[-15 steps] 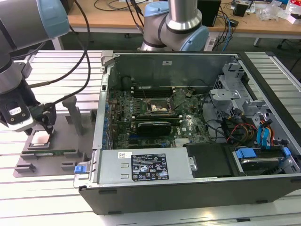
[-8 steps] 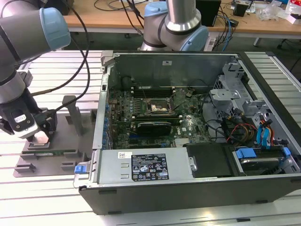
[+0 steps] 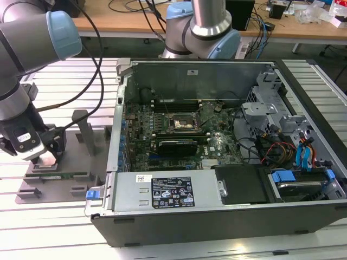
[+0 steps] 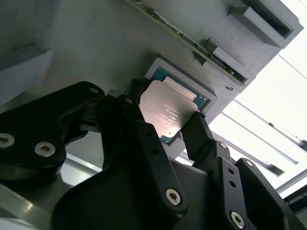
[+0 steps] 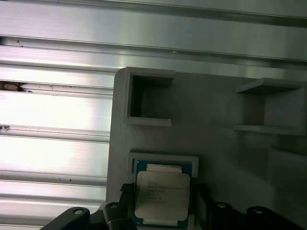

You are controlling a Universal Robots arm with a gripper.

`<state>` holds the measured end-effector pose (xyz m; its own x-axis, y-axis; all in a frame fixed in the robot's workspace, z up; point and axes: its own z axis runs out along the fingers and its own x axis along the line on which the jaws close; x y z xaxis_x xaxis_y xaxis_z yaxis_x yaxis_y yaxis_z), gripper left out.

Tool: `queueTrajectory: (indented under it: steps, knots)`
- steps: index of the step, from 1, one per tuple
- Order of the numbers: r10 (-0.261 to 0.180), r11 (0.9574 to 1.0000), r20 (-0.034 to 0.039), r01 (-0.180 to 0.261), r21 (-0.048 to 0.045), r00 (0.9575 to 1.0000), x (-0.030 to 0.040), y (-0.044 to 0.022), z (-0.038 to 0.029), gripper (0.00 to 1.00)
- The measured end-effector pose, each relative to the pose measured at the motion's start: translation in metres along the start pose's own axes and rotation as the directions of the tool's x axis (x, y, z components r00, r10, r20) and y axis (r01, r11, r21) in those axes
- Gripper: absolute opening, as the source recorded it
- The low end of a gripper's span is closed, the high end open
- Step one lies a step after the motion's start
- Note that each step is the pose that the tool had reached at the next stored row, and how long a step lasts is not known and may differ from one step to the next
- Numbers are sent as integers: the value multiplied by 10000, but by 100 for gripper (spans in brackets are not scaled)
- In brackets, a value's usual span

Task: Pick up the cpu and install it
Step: 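Pick up the cpu and move it towards the insertion slot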

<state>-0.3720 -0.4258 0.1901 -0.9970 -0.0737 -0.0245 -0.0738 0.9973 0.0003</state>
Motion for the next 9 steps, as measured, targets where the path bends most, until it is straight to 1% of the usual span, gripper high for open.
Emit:
queueTrajectory:
  steps: [9]
  knots:
    - [-1,10000,0,1,1,10000,6,0,17,60]
